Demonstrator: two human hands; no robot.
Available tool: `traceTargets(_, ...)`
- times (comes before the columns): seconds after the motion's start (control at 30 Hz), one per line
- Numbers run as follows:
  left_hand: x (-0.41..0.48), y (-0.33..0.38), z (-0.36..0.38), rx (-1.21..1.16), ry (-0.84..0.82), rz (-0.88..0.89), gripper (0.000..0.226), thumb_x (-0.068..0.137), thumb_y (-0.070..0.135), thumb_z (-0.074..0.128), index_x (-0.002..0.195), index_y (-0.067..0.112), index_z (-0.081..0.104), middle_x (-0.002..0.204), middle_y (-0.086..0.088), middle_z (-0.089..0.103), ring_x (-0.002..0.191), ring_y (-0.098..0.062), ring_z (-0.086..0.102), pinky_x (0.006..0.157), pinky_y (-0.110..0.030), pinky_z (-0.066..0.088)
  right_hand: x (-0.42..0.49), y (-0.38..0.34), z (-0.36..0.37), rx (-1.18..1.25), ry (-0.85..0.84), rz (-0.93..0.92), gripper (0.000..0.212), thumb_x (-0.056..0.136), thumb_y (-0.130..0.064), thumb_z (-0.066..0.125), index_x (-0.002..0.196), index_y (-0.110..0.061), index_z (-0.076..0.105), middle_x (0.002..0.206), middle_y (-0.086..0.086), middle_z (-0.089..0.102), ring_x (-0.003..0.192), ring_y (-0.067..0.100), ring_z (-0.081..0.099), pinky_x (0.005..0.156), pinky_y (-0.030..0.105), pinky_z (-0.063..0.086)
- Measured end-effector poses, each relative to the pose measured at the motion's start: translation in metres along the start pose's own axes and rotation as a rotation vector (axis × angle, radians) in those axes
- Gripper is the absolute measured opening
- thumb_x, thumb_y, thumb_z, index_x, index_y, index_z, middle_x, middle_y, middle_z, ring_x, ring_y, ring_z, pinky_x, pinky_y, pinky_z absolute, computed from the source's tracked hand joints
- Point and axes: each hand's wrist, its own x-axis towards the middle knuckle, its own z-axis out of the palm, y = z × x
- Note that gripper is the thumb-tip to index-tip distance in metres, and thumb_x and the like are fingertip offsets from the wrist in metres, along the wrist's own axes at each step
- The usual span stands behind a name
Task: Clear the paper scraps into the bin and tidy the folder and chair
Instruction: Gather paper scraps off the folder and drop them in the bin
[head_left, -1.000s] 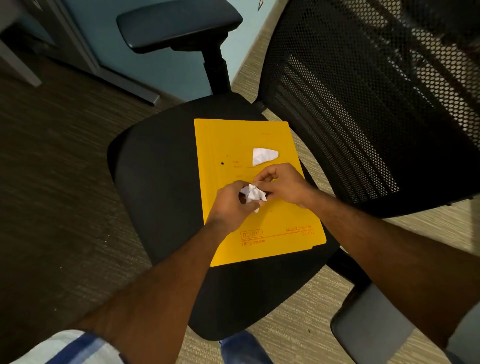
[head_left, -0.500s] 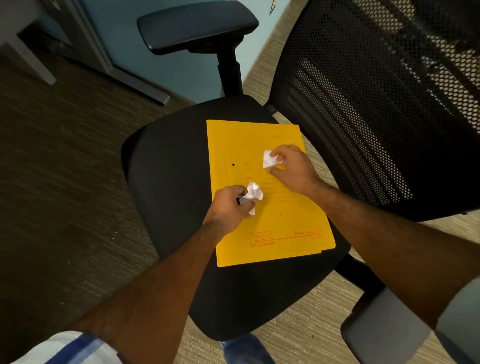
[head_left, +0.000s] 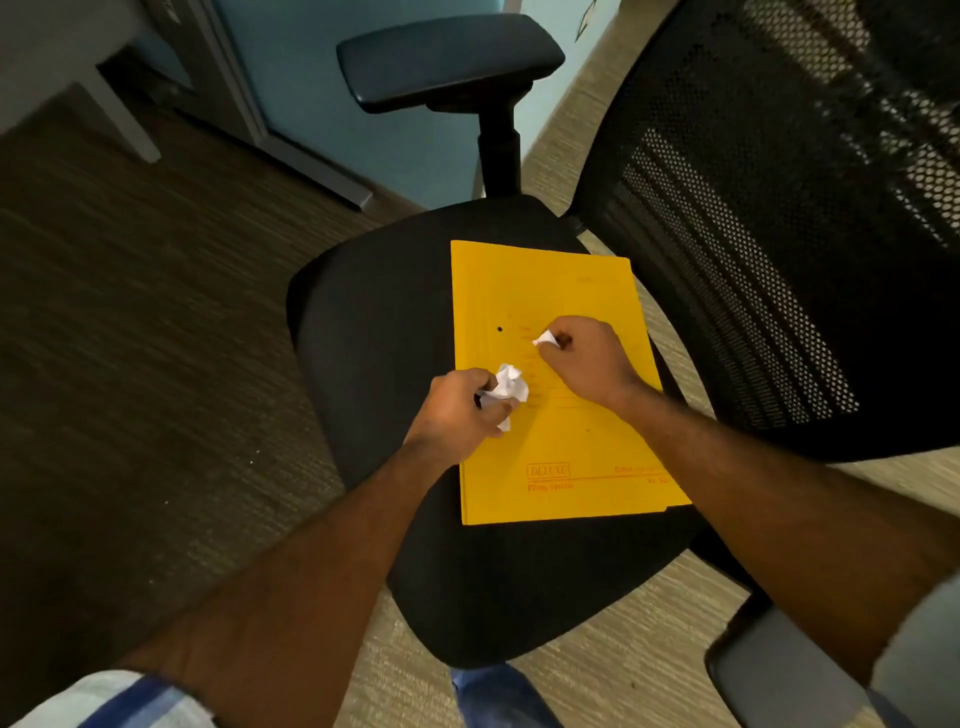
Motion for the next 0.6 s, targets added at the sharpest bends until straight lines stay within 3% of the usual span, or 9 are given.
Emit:
traceTargets(0.13,-0.013,-0.003,-0.017,-0.013,0.028,-0.036,0.019,0.088,0.021,0.071,0.098,0.004,0.068,0.092,-0.006,0.069,0.073,-0.011,0.072,0.060,-0.021,0.059,-0.019,-0.036,0.021,0.460,-0.063,0.196,0.033,0.080,-0.035,0.055,0.080,-0.003,0.063,0.084,0.021,0.062,0.074,0.024,0.053,0.067,0.038,0.041)
traceTargets(0.27,-0.033,-0.011,-0.039,-0.011,0.061,-0.078,0.011,0.089,0.021,0.070,0.093,0.011,0.067,0.089,-0.005,0.071,0.071,-0.012,0.073,0.068,-0.031,0.062,-0.040,-0.076,0.045,0.633,-0.178,0.280,0.011,0.091,-0.024,0.053,0.092,-0.022,0.064,0.106,0.011,0.068,0.099,0.030,0.064,0.084,0.047,0.054)
traceTargets(0.4,-0.057,-0.021,-0.066,0.012,0.128,-0.110,0.011,0.089,0.020,0.069,0.095,0.011,0.068,0.085,-0.004,0.072,0.067,-0.010,0.073,0.067,-0.030,0.062,-0.054,-0.109,0.070,0.687,-0.282,0.284,0.020,0.096,-0.024,0.052,0.112,-0.018,0.063,0.114,0.007,0.067,0.103,0.023,0.065,0.084,0.041,0.057)
traceTargets(0.5,-0.081,-0.031,-0.088,0.014,0.171,-0.164,0.013,0.088,0.017,0.069,0.098,0.010,0.068,0.085,-0.002,0.070,0.072,-0.011,0.072,0.067,-0.033,0.063,-0.065,-0.135,0.091,0.605,-0.341,0.172,0.018,0.092,-0.027,0.061,0.108,-0.020,0.064,0.106,0.003,0.071,0.097,0.017,0.069,0.079,0.037,0.060)
traceTargets(0.6,-0.111,-0.042,-0.109,0.035,0.229,-0.203,0.011,0.087,0.016,0.070,0.096,0.010,0.064,0.083,0.002,0.065,0.068,-0.006,0.066,0.055,-0.014,0.055,-0.076,-0.164,0.116,0.555,-0.367,0.113,0.016,0.090,-0.024,0.064,0.104,-0.016,0.067,0.097,0.001,0.073,0.090,0.016,0.070,0.068,0.030,0.058)
